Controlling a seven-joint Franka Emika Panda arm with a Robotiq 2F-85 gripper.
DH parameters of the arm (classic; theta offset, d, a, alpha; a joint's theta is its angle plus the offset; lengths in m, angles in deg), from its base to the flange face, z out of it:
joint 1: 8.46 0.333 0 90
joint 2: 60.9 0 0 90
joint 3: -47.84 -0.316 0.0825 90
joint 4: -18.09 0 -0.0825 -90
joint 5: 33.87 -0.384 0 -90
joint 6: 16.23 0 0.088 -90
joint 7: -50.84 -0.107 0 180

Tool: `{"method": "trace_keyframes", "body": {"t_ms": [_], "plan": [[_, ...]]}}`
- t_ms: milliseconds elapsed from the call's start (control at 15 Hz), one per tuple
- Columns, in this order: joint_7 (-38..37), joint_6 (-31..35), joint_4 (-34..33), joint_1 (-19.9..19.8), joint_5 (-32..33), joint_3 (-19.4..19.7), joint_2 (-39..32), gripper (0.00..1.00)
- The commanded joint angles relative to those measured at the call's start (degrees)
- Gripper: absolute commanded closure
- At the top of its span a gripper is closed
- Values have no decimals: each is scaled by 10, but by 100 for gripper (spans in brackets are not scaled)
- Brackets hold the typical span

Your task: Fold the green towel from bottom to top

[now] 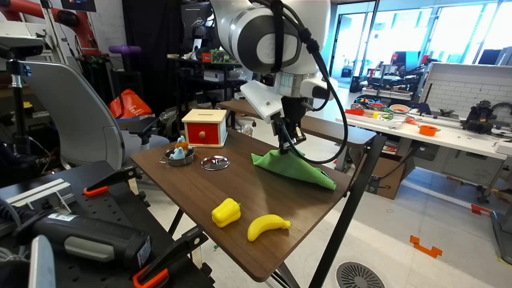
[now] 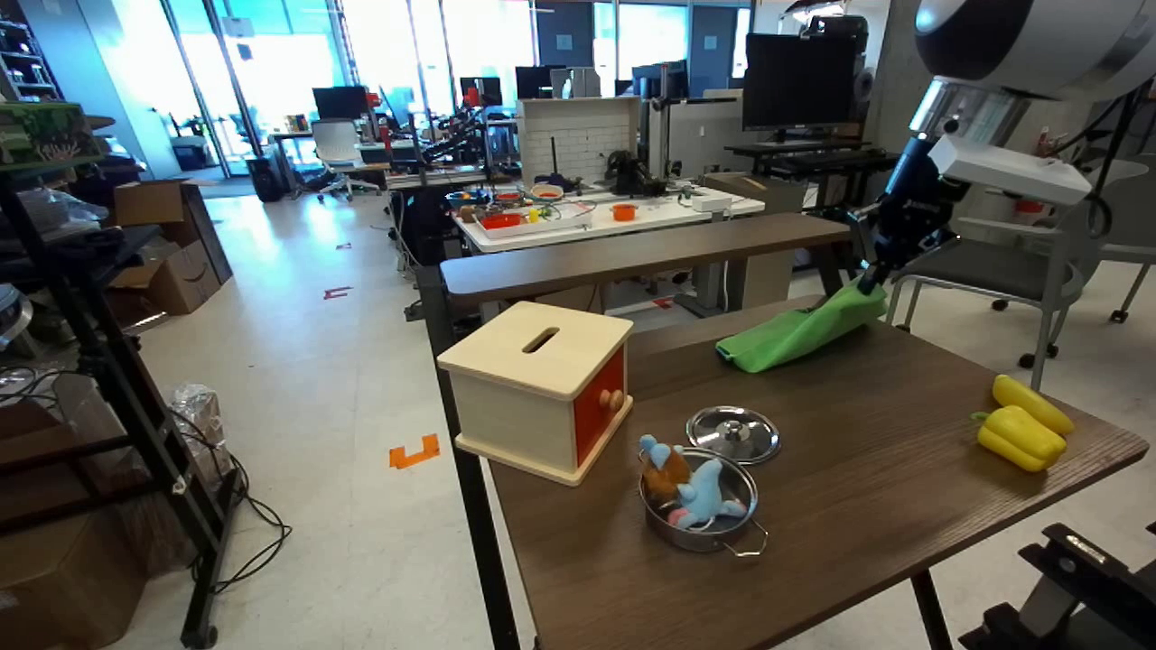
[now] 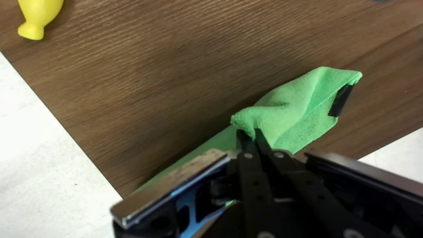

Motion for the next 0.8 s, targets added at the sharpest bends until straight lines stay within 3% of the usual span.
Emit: {"method": "trace_keyframes", "body": {"t_ms": [0,733], "plan": [[10,-7,-23,-14,-10,-8,-17,99],[-7,-4,-171,-11,5,2,-136,99]]}}
